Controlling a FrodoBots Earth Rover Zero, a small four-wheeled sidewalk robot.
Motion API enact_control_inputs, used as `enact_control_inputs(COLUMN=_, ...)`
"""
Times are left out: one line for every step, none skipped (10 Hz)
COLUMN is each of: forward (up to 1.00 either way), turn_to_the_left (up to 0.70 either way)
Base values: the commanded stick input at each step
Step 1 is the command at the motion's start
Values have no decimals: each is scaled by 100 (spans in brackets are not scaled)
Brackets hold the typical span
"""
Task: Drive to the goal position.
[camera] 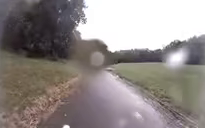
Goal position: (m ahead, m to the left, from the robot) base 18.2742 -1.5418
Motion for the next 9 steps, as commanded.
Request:
enact_control_inputs(forward=70, turn_to_the_left=0)
enact_control_inputs(forward=70, turn_to_the_left=0)
enact_control_inputs(forward=70, turn_to_the_left=0)
enact_control_inputs(forward=70, turn_to_the_left=0)
enact_control_inputs(forward=70, turn_to_the_left=0)
enact_control_inputs(forward=70, turn_to_the_left=0)
enact_control_inputs(forward=70, turn_to_the_left=0)
enact_control_inputs(forward=70, turn_to_the_left=0)
enact_control_inputs(forward=70, turn_to_the_left=0)
